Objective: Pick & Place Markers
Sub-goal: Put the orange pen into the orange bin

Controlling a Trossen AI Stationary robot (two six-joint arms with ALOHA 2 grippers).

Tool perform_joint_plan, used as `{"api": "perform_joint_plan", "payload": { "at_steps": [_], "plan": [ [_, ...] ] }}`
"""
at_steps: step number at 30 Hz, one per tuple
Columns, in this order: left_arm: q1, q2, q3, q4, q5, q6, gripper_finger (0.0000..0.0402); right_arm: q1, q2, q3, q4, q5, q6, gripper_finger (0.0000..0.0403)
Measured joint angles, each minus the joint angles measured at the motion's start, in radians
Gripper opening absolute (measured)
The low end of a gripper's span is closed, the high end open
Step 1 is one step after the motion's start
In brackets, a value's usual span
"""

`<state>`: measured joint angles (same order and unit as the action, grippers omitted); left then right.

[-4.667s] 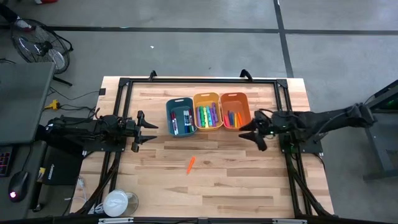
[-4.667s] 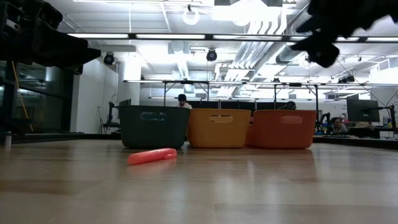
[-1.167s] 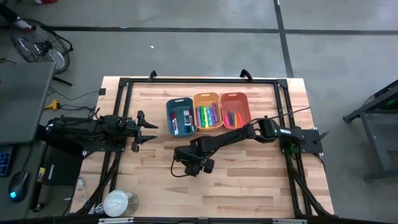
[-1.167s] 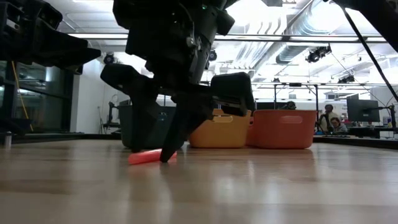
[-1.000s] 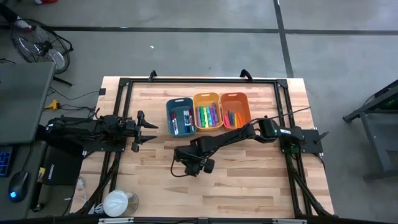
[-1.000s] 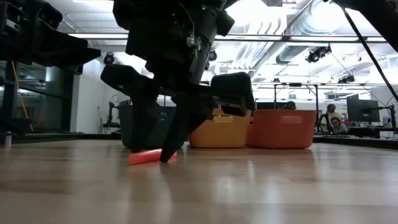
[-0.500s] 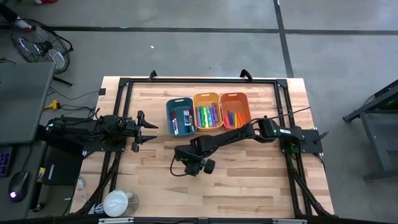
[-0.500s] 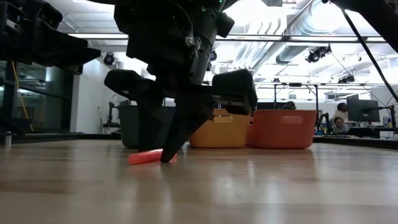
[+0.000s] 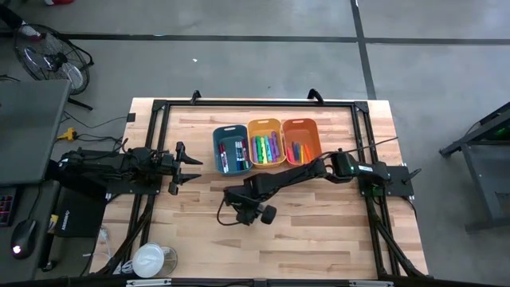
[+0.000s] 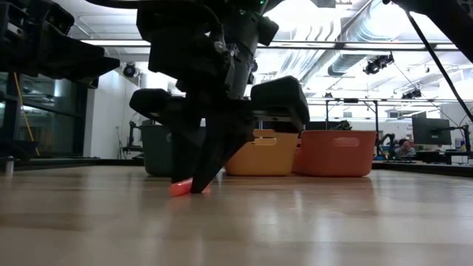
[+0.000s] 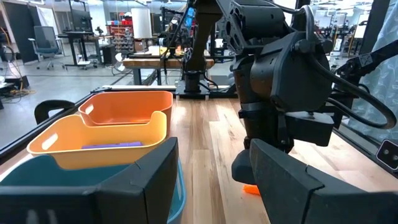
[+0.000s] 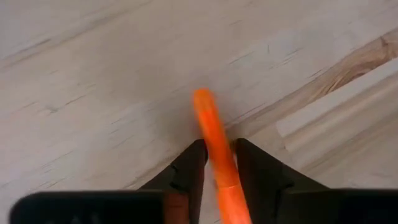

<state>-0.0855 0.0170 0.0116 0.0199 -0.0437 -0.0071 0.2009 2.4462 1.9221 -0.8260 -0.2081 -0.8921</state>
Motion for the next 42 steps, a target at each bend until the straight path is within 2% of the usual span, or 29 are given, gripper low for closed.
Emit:
{"api": "perform_joint_plan", "payload": {
  "at_steps": [8,26,32,38,42],
  "plan": [
    [0.000,0.000,0.000,0.000,0.000,0.000,0.0197,0.005,0.000,0.000,-0.011,0.019,-0.006,0.0031],
    [0.000,0.000,0.000,0.000,0.000,0.000,0.0197,0.017,-0.002,0.005,-0.014,0.072,0.058,0.0030],
    [0.000,0.000,0.000,0.000,0.000,0.000,0.0197,0.018,-0.039,0.014,-0.027,0.103,0.105,0.0030],
    [0.000,0.000,0.000,0.000,0.000,0.000,0.0197,0.012,-0.110,0.005,-0.124,0.149,0.200,0.0030],
    [0.000,0.000,0.000,0.000,0.000,0.000,0.0197,-0.001,-0.176,0.011,-0.151,0.172,0.326,0.0029]
  ]
}}
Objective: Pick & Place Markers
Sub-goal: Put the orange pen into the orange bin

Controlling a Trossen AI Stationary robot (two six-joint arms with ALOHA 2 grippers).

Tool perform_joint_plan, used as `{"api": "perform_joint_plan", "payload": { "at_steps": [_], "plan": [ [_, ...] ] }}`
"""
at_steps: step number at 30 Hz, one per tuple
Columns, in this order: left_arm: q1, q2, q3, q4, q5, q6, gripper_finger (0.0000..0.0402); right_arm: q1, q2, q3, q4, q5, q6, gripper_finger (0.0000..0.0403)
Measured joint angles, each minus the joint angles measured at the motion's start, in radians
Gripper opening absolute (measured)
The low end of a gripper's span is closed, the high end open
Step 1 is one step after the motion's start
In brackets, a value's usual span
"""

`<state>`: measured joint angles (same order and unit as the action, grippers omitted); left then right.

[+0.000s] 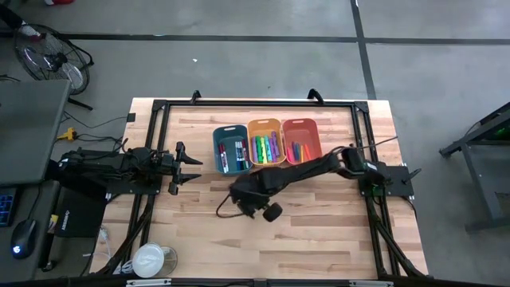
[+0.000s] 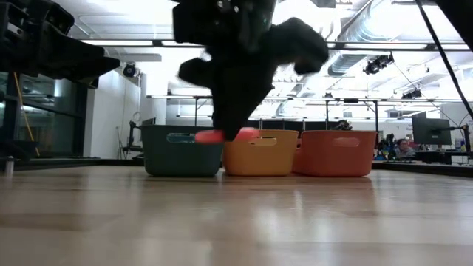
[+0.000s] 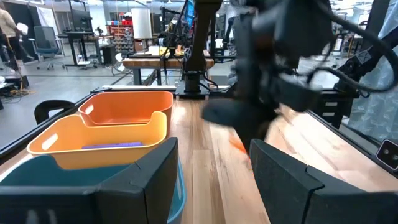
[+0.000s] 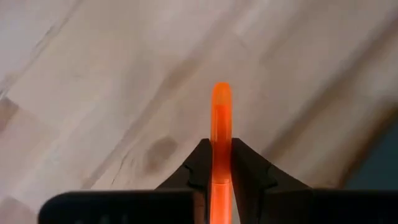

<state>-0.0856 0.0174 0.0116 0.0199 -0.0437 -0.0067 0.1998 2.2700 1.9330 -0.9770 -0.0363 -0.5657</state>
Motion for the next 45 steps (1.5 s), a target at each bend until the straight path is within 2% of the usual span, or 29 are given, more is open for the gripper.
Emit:
{"api": "perform_joint_plan", "payload": {
  "at_steps": [6,10,14,18,23,27,31,38,42,45],
  "plan": [
    [0.000,0.000,0.000,0.000,0.000,0.000,0.0197,-0.035,-0.093,-0.001,-0.121,0.056,0.290,0.0029],
    [0.000,0.000,0.000,0.000,0.000,0.000,0.0197,-0.078,-0.149,0.000,-0.229,0.050,0.531,0.0029],
    [0.000,0.000,0.000,0.000,0.000,0.000,0.0197,-0.130,-0.201,-0.009,-0.336,0.074,0.704,0.0029],
    [0.000,0.000,0.000,0.000,0.000,0.000,0.0197,-0.191,-0.306,-0.118,-0.339,0.096,0.835,0.0029],
    [0.000,0.000,0.000,0.000,0.000,0.000,0.0197,-0.280,-0.490,-0.381,-0.231,0.074,0.960,0.0029],
    [0.000,0.000,0.000,0.000,0.000,0.000,0.0197,-0.358,-0.624,-0.585,-0.073,0.035,1.031,0.0029],
    [0.000,0.000,0.000,0.000,0.000,0.000,0.0197,-0.422,-0.710,-0.719,0.031,0.072,1.145,0.0029],
    [0.000,0.000,0.000,0.000,0.000,0.000,0.0197,-0.528,-0.745,-0.862,0.240,0.096,1.287,0.0029],
    [0.000,0.000,0.000,0.000,0.000,0.000,0.0197,-0.550,-0.739,-0.941,0.382,0.126,1.407,0.0029],
    [0.000,0.000,0.000,0.000,0.000,0.000,0.0197,-0.555,-0.739,-0.994,0.424,0.154,1.497,0.0029]
  ]
}}
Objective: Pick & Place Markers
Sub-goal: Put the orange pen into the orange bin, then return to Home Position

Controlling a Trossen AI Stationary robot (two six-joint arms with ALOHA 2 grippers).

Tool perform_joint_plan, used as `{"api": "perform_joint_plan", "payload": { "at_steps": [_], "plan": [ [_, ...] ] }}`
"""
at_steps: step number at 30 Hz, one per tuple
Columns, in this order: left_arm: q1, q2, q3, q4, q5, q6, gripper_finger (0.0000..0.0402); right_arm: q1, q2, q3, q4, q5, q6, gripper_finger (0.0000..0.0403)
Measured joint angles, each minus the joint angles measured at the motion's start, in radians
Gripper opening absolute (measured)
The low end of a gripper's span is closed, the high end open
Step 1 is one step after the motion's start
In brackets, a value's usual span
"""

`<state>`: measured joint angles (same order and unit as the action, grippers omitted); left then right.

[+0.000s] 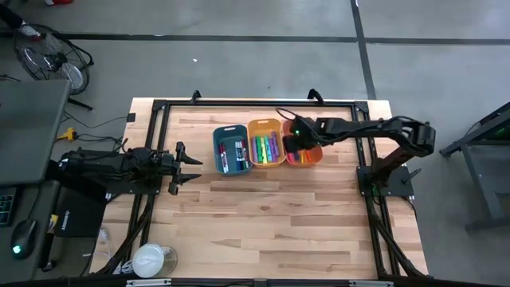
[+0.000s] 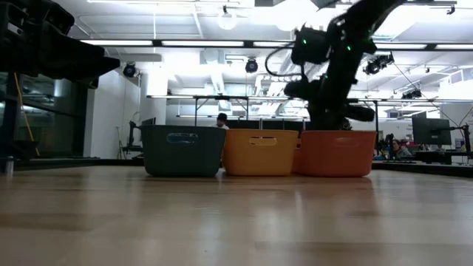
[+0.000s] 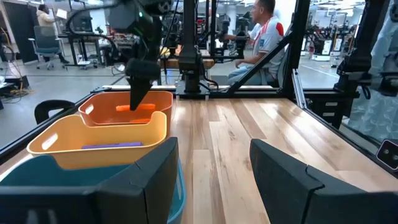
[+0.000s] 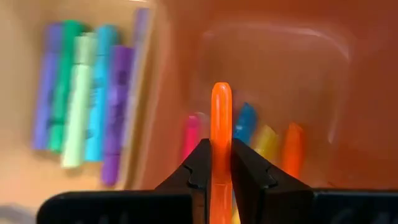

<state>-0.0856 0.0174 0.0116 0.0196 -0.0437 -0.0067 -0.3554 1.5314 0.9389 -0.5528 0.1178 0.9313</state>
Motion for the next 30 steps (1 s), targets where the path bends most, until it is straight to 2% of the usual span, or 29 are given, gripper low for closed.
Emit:
{"api": "perform_joint_plan", "payload": {
  "at_steps": [5,10,18,30],
  "plan": [
    [0.000,0.000,0.000,0.000,0.000,0.000,0.0197,0.001,0.000,-0.085,0.042,0.037,0.107,0.0033],
    [0.000,0.000,0.000,0.000,0.000,0.000,0.0197,0.010,0.000,-0.129,0.079,0.053,0.146,0.0037],
    [0.000,0.000,0.000,0.000,0.000,0.000,0.0197,0.008,0.000,-0.136,0.099,0.056,0.120,0.0069],
    [0.000,0.000,0.000,0.000,0.000,0.000,0.0197,0.025,-0.034,-0.136,0.129,0.012,0.069,0.0073]
  ]
}}
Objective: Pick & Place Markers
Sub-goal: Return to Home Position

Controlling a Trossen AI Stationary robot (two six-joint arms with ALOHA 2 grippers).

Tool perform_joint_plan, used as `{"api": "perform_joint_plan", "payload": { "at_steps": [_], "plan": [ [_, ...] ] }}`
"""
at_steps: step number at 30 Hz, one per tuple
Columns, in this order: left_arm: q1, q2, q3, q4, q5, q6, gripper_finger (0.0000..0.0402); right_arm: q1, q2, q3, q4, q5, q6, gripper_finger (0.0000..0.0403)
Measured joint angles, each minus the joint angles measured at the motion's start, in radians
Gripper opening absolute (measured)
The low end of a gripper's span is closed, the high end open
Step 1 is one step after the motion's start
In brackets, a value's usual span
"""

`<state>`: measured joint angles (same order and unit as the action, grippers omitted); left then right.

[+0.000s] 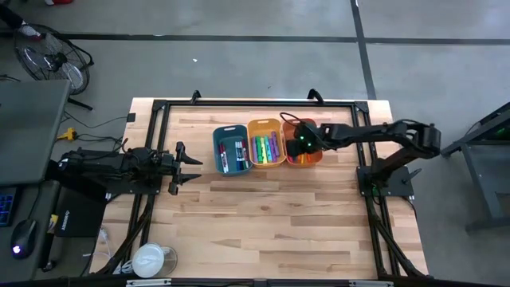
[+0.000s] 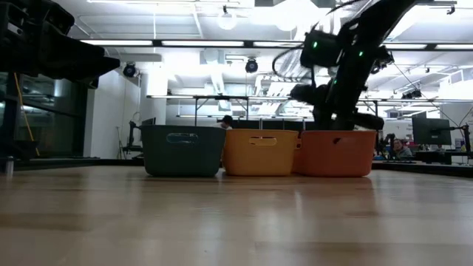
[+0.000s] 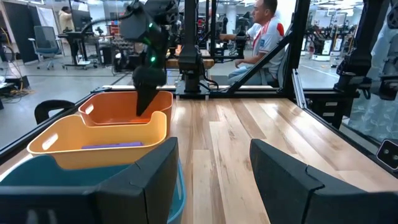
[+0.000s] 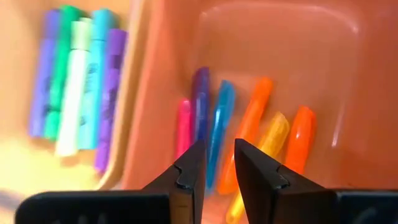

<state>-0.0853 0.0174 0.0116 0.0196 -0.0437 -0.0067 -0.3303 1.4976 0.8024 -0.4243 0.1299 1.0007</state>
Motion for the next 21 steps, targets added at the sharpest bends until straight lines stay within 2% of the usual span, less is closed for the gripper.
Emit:
{"api": "perform_joint_plan", "payload": {
  "at_steps": [8,14,19,21],
  "plan": [
    [0.000,0.000,0.000,0.000,0.000,0.000,0.0197,0.088,-0.218,0.000,-0.062,0.068,-0.125,0.0074],
    [0.000,0.000,0.000,0.000,0.000,0.000,0.0197,0.238,-0.390,0.000,-0.093,0.088,-0.289,0.0074],
    [0.000,0.000,0.000,0.000,0.000,0.000,0.0197,0.366,-0.497,-0.003,-0.104,0.155,-0.431,0.0074],
    [0.000,0.000,0.000,0.000,0.000,0.000,0.0197,0.402,-0.548,-0.041,-0.056,0.182,-0.457,0.0074]
  ]
}}
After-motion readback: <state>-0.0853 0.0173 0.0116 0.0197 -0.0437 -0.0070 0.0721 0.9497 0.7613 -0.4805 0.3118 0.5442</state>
